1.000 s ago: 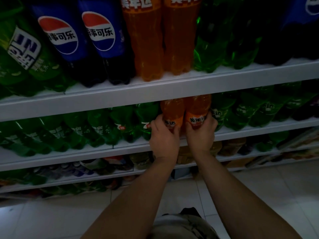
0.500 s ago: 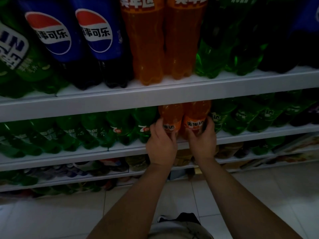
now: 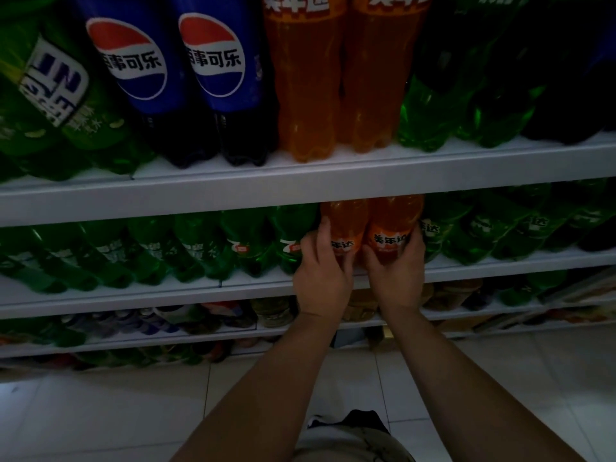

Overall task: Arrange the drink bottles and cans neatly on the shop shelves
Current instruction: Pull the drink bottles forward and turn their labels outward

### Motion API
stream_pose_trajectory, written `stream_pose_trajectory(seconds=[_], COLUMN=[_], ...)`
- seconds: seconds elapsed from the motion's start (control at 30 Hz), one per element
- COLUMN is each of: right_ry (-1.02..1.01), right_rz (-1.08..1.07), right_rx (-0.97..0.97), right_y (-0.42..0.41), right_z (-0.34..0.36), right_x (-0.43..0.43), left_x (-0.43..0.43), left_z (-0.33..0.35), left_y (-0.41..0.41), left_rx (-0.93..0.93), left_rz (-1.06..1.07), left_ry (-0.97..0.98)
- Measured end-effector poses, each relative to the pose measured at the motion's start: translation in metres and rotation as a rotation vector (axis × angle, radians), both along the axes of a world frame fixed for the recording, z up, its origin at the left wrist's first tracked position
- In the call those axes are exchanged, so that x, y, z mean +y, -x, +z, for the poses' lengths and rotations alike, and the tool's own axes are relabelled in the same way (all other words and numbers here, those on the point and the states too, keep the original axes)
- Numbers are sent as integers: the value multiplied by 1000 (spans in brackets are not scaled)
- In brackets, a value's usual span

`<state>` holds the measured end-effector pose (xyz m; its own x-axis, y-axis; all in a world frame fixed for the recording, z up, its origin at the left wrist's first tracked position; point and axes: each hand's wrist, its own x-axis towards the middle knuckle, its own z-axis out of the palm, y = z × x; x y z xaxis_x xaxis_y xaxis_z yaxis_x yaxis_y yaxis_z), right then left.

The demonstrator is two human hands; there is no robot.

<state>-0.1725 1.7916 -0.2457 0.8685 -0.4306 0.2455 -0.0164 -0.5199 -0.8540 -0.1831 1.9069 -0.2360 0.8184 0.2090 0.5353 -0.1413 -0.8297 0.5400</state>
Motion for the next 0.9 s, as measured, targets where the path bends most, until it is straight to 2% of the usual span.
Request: stream_pose_trajectory(seconds=[0.13,0.5,0.73,0.83,0.9], right_ry=[27,57,56,147,205], right_rz=[-60,41,13,-33,-34], right_rx=[38,-3,-39,-122,-148], right_y=[-5,-4,7,23,34], right_z=[2,5,6,4,1], right_x=[-4,-11,-9,2,9], left_x=[-3,-17,-10,7,26], left_z=[2,6,10,10,8], left_y=[3,6,9,21,24], left_rx=[22,129,102,73,41], left_rz=[9,41,-34,-96,-65], left_ry=[-2,36,90,121,141])
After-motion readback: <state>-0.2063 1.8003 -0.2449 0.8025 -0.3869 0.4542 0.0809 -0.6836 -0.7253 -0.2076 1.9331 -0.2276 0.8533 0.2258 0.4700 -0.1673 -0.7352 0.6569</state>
